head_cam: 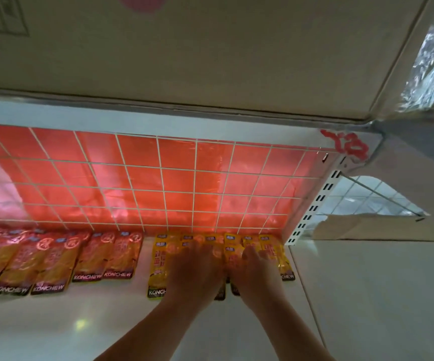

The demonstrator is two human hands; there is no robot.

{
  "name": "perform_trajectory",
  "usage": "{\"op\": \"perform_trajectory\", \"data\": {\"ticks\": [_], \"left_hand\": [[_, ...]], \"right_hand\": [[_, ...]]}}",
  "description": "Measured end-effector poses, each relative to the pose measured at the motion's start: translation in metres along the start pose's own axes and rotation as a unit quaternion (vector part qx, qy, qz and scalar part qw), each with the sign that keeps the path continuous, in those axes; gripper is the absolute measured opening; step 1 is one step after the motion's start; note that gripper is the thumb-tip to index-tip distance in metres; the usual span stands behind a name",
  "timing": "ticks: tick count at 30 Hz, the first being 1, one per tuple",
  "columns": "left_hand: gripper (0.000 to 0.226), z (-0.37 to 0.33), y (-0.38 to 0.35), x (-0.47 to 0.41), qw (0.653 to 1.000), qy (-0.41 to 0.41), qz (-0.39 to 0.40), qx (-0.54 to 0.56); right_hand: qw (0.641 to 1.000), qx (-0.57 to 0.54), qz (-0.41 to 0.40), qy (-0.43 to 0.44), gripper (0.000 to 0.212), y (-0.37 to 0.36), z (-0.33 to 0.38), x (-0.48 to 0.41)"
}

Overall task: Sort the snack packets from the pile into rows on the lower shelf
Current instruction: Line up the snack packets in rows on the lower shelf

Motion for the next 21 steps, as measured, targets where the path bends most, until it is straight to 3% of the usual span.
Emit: {"op": "perform_trajectory", "data": {"ticks": [3, 7, 21], "left_hand": [[0.039, 0.009, -0.006, 0.007, 0.997, -0.055, 0.003, -0.056], [0.038, 0.013, -0.013, 0.017, 0.991, -0.104, -0.032, -0.083], [0.043, 0.013, -0.016, 0.024, 0.981, -0.121, -0.086, -0.125]], "right_hand": [[0.999, 0.046, -0.007, 0.02, 0.041, -0.005, 0.002, 0.002], [0.998, 0.057, -0.007, 0.036, 0.043, -0.008, -0.001, 0.003], [0.995, 0.071, -0.026, 0.06, 0.044, -0.014, -0.004, -0.009]]}}
Point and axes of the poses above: each hand's wrist, its own x-axis away from the middle knuckle, its own y-axis out of the back of the hand, z = x × y, the point moved 5 cm from there along -x, towards the middle knuckle, and after that the axes turned 14 degrees about -y, right-handed, at the moved point
